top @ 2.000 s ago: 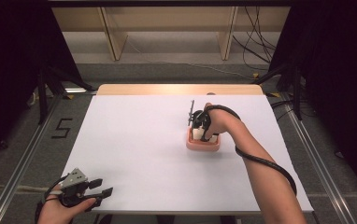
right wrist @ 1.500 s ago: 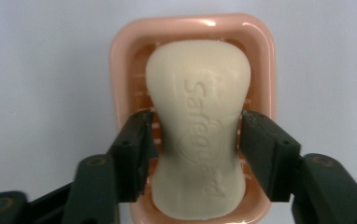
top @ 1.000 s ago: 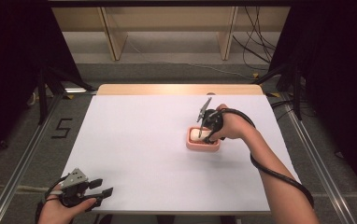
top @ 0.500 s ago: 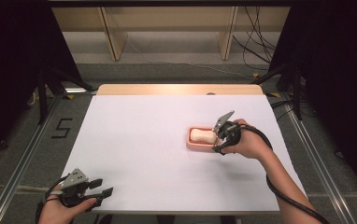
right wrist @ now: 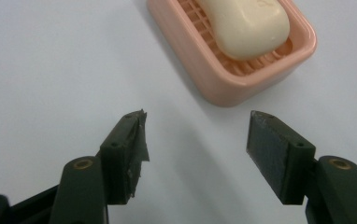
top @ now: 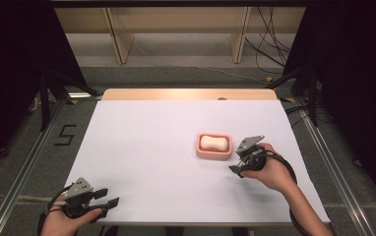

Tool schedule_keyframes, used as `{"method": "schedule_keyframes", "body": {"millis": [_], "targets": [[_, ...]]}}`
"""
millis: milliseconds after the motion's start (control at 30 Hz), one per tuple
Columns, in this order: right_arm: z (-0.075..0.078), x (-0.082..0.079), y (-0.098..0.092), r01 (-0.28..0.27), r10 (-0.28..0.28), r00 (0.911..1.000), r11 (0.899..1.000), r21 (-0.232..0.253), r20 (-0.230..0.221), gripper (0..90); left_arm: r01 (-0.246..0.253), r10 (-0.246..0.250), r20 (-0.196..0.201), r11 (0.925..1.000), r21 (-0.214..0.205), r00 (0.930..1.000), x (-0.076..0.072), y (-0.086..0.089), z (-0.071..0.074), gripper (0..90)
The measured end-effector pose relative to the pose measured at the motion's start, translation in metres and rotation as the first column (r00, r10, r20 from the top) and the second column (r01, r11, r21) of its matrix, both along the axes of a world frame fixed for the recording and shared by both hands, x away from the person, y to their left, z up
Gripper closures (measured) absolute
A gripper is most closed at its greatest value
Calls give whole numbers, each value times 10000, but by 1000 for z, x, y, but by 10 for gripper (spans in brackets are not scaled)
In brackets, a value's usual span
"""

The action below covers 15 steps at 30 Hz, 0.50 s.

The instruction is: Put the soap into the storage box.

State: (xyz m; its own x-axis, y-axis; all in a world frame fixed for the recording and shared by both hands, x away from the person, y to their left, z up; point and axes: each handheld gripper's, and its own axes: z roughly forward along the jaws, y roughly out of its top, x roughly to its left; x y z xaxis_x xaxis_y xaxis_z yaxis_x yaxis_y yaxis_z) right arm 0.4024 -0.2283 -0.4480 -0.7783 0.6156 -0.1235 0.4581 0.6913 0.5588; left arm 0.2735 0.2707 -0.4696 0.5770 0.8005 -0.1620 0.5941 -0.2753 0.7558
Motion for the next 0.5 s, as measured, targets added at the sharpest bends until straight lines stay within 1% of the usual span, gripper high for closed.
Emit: {"method": "schedule_keyframes", "body": {"millis": [33,67,100,133,167,200,233,267,300,333,367,400,433,467,500], "targets": [[-3,-3,-2,-51,49,9999,9999,152,142,387,-21,21,-6,10000,-4,10000,0,0,0,415],[-4,-5,-2,147,-152,9998,9994,305,159,387,-29,29,-13,10000,-15,10000,0,0,0,415],[-6,-8,-5,153,-162,9996,9991,403,235,388,70,-70,33,9998,184,10000,1,1,0,415],[-8,-11,-6,317,-327,9993,9981,519,190,389,54,-54,-38,9999,103,10000,0,1,0,415],[-9,-14,-7,408,-414,9991,9975,571,105,389,42,-41,-29,9999,92,10000,0,0,0,415],[-12,-16,-8,443,-461,9986,9966,693,254,390,-25,25,-24,10000,-22,10000,0,0,0,415],[-12,-17,-11,308,-325,9991,9978,587,289,391,-16,15,35,10000,76,10000,1,0,0,415],[-15,-20,-10,544,-573,9977,9953,798,349,392,-8,8,25,10000,41,10000,0,0,0,415],[-15,-21,-13,488,-503,9986,9961,730,182,397,-57,57,71,10000,-38,10000,0,0,0,414],[-18,-23,-13,550,-588,9975,9945,895,402,403,60,-61,80,9999,88,9999,1,1,0,415],[-18,-23,-15,497,-536,9977,9948,894,420,407,60,-60,-11,9999,86,10000,0,1,1,414],[-19,-25,-15,584,-620,9974,9940,921,358,413,-46,45,101,10000,28,9999,0,0,0,414],[-20,-27,-15,688,-720,9970,9926,999,291,421,95,-95,-31,9999,91,10000,0,1,1,415],[-20,-28,-16,738,-766,9968,9919,1030,240,426,94,-94,24,9999,85,10000,0,1,1,414],[-21,-28,-16,738,-774,9966,9913,1093,296,432,98,-98,22,9999,79,9999,0,0,1,415]]}}
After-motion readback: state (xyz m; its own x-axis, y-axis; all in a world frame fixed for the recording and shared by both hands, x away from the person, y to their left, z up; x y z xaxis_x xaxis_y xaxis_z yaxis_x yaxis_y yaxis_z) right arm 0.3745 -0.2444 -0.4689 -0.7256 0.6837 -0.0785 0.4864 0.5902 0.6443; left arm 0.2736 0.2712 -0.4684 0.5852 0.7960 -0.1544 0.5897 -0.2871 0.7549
